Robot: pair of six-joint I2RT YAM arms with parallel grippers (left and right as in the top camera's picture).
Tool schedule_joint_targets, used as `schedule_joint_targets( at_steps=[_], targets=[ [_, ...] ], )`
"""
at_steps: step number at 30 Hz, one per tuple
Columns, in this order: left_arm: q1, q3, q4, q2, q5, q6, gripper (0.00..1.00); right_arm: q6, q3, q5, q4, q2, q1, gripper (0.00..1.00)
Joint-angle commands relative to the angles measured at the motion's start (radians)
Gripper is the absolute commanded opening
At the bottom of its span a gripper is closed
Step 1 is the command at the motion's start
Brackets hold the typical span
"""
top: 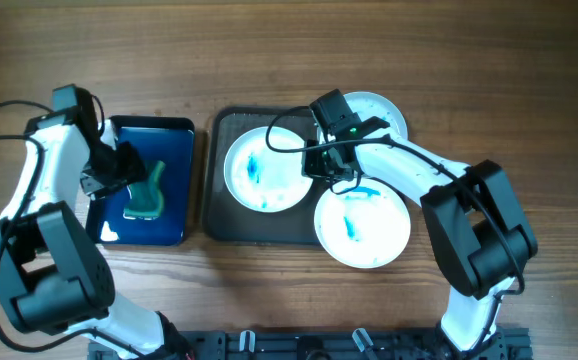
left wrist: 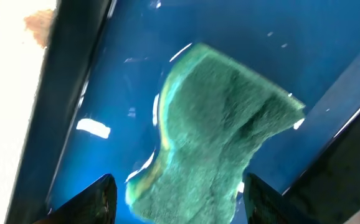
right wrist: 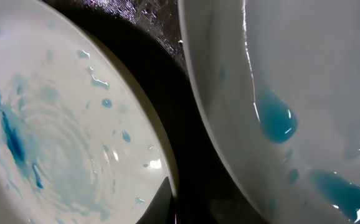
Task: Clean dirty plates on tray and stack at the side
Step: 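Grasp the green sponge with the left gripper and lift it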
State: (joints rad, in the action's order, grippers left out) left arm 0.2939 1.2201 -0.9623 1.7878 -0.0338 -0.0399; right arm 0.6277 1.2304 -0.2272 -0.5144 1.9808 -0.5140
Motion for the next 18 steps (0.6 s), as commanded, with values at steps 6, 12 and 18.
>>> schedule_joint_targets(
  at_steps=[6, 12, 18],
  targets=[
    [-0.034, -0.058, 0.081, 0.059, -0.111, 0.115, 0.61, 0.001, 0.005, 0.012, 0.002, 0.045, -0.006, 0.04],
    [-0.038, -0.127, 0.171, 0.059, -0.039, 0.114, 0.35, 0.0, 0.005, 0.012, 0.0, 0.045, -0.006, 0.04],
    [-0.038, -0.142, 0.166, 0.057, -0.046, 0.076, 0.04, 0.003, 0.005, 0.012, 0.003, 0.045, -0.006, 0.04]
  ],
)
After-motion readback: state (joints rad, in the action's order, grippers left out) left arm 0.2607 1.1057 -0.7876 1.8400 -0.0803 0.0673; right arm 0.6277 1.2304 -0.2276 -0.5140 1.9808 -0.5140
